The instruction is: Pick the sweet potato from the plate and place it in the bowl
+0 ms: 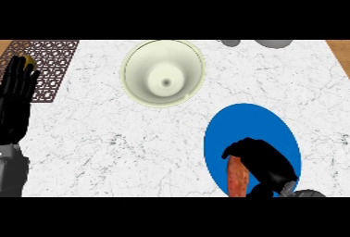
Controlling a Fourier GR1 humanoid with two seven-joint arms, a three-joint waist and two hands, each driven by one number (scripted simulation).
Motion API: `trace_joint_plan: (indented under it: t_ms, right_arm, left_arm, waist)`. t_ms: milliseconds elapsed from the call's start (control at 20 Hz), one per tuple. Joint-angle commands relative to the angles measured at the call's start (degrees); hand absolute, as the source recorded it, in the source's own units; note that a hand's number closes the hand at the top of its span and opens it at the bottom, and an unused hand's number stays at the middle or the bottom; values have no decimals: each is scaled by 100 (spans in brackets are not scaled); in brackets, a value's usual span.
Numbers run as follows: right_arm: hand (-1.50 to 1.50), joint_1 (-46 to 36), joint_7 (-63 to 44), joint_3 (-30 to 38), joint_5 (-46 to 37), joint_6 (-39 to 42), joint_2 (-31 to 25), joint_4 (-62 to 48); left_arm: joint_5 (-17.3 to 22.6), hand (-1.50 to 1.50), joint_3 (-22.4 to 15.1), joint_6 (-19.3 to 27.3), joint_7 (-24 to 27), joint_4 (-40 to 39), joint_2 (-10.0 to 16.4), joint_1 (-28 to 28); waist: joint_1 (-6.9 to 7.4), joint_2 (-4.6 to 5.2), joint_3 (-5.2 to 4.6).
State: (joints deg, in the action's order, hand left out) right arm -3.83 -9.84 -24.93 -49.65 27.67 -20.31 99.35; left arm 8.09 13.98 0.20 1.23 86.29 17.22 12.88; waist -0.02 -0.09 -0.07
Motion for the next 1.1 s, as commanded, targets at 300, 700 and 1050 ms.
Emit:
trace_joint_plan:
  t_ms: [300,700,1050]
  right_arm:
    - [150,416,-263,307,-515,-657,328,15]
    - [150,2221,-3204,1903,-1062,-1478,769,672]
    - [150,3434,-4788,867,-2557,-1245,1138,3316]
  left_arm:
    - [-80,0,18,-2,31,4,-35,-54]
    - [20,0,338,41,-116,96,162,-338]
    - [-59,0,147,60,17,116,-7,-215]
  waist:
    - [-42,-3,5]
    - [-522,-114,-22]
    - [-227,-46,-17]
